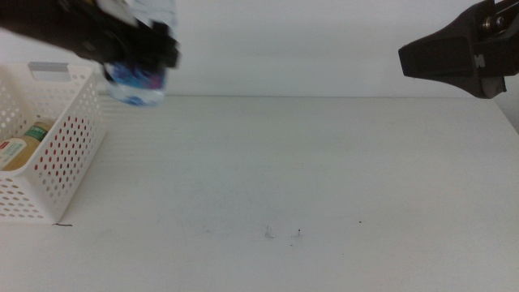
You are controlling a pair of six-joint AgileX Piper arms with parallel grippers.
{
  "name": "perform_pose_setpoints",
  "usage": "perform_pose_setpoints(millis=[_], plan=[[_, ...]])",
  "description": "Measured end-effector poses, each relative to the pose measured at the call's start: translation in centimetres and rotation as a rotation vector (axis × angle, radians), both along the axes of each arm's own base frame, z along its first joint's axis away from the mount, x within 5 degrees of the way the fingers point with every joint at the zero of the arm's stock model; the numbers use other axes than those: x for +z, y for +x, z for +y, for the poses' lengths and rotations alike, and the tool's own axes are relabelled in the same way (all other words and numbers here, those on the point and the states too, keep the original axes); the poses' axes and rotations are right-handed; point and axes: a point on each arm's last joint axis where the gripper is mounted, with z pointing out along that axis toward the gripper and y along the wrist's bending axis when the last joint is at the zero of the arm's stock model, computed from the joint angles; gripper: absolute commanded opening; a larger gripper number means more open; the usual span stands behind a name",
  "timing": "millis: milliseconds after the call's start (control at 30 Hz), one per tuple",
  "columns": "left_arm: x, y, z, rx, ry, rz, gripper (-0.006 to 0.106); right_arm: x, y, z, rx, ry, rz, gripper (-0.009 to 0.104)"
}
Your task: Use arms to grab the bottles and put them into the dustbin to the left of the table.
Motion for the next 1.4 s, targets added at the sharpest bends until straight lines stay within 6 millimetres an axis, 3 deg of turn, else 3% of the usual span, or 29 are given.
perform_pose_setpoints(millis=[167, 367, 500, 733, 967, 1100, 1200, 1400], plan=[[2.1, 1.8, 4.9, 0.060, 0.023, 0.091, 0.012, 0.0, 0.0, 0.0, 0.000, 0.000, 0.000, 0.087], [2.5, 3.7, 10.6, 0.158, 0.045, 0.185, 0.012, 0.0, 0.0, 0.0, 0.000, 0.000, 0.000, 0.087], [1.2, 4.4, 14.3, 0.228, 0.063, 0.251, 0.012, 0.0, 0.0, 0.0, 0.000, 0.000, 0.000, 0.087], [-2.9, 6.0, 20.5, 0.343, 0.085, 0.334, 0.012, 0.0, 0.0, 0.0, 0.000, 0.000, 0.000, 0.087], [-9.0, 9.0, 22.2, 0.344, 0.079, 0.419, 0.012, 0.0, 0.0, 0.0, 0.000, 0.000, 0.000, 0.087], [-11.6, 9.9, 22.5, 0.341, 0.063, 0.467, 0.020, 0.0, 0.0, 0.0, 0.000, 0.000, 0.000, 0.087], [-12.7, 10.3, 22.6, 0.341, 0.055, 0.485, 0.031, 0.0, 0.0, 0.0, 0.000, 0.000, 0.000, 0.087], [-13.1, 10.5, 22.2, 0.321, 0.054, 0.493, 0.071, 0.0, 0.0, 0.0, 0.000, 0.000, 0.000, 0.087]])
